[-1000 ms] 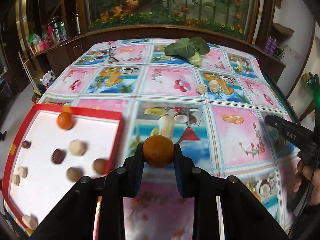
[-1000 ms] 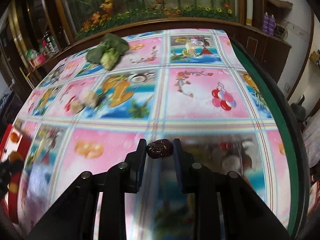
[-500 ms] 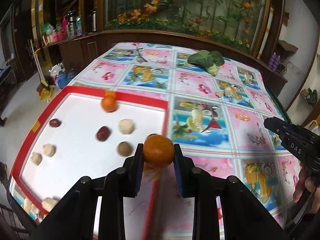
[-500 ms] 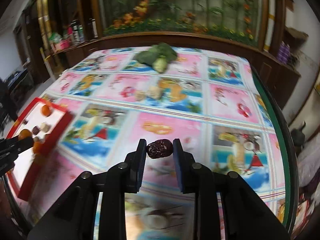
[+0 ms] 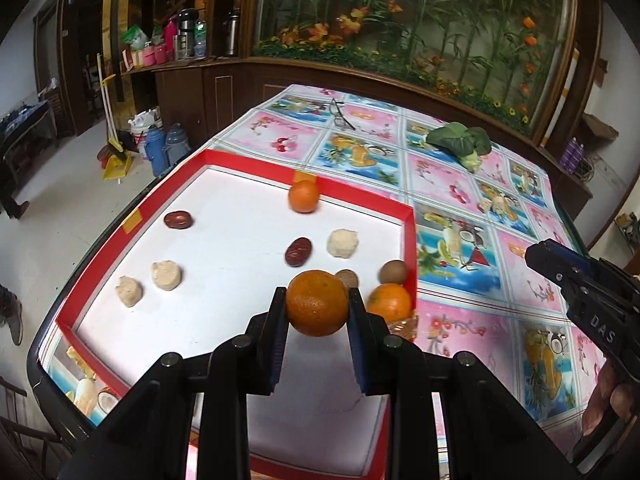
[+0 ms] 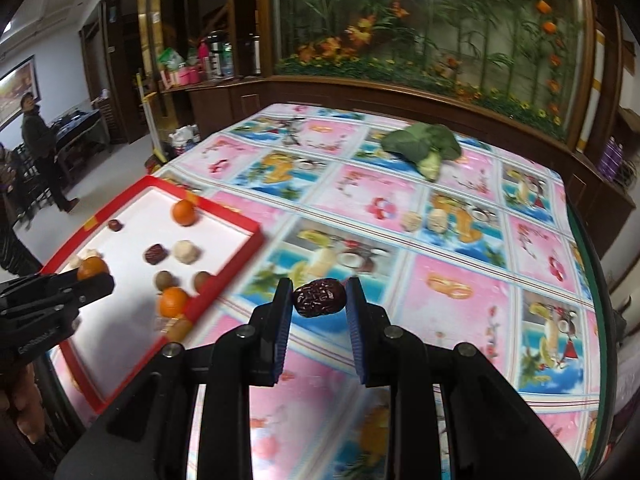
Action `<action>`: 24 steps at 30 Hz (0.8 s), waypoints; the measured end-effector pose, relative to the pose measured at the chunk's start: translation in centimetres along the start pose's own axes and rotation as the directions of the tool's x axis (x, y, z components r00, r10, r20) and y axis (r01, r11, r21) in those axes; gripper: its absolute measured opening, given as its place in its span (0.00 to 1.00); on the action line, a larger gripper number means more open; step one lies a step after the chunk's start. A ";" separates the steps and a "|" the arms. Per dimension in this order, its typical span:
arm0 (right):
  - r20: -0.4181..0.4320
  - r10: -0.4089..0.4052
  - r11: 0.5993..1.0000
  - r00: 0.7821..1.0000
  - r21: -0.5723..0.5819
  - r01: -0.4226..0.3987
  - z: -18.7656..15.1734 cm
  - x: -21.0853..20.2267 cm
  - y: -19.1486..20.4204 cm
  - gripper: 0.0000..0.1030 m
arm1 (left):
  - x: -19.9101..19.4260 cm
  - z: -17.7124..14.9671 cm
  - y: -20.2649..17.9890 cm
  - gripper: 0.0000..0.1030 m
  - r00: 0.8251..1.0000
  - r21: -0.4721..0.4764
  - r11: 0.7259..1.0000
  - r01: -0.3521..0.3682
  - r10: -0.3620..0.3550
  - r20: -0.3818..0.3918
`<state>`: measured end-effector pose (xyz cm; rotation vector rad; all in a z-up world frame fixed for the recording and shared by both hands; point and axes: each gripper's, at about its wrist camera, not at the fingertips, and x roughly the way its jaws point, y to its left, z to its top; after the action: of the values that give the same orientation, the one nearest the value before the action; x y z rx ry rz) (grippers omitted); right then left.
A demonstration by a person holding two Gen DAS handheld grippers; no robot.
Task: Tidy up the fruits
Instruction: 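Carry the date and the orange over the tray with both grippers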
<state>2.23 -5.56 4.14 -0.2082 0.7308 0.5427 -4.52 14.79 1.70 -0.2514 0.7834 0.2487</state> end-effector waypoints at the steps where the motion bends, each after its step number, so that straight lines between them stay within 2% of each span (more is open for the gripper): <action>1: 0.002 0.005 1.000 1.000 -0.010 -0.005 0.0 -0.1 0.6 0.28 | 0.0 0.0 0.2 0.26 1.000 -0.003 1.000 -0.002 0.002 0.000; 12: 0.021 0.068 0.996 0.997 -0.056 -0.067 0.0 -0.8 3.8 0.28 | 0.3 -0.2 1.5 0.26 1.000 -0.029 0.999 -0.028 0.028 -0.008; 24: 0.029 0.129 0.989 0.991 -0.074 -0.127 0.5 0.0 5.7 0.28 | 1.3 0.0 3.7 0.26 0.994 -0.062 0.993 -0.104 0.102 -0.035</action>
<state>-0.54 -0.59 4.56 -0.2197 0.6958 0.6943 -4.79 18.39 0.29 -0.2759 0.8223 0.3676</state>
